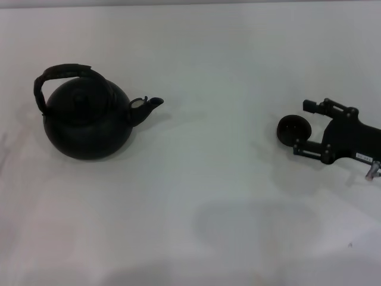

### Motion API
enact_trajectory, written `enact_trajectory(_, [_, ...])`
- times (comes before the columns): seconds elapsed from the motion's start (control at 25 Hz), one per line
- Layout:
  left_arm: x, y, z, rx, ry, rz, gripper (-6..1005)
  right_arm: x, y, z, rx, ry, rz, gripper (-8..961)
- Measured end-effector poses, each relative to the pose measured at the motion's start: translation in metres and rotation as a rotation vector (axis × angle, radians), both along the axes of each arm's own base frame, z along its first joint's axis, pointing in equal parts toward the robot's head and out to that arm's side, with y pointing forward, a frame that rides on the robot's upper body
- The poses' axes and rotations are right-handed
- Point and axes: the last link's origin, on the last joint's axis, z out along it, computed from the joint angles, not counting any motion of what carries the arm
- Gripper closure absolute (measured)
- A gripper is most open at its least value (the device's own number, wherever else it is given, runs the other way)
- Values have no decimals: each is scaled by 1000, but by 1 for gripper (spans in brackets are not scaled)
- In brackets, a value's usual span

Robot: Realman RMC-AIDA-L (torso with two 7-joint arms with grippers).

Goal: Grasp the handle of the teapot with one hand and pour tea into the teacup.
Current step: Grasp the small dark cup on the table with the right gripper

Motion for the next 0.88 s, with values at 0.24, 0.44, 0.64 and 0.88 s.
enact_trajectory(0.24, [0,-1,0,0,-2,0,286,3,-2,-5,-24,-22,-15,100])
enact_trajectory(0.44, [1,1,-1,0,-2,-5,286,4,-2,-6,-25,-30,-20,100])
enact_trajectory(0.64, [2,3,0,0,-2,-8,287,7,1,-6,-16,-50,-30,99])
enact_trajectory(0.88, [2,3,0,1,0,-9,287,8,5,-7,-8,-74,-41,100])
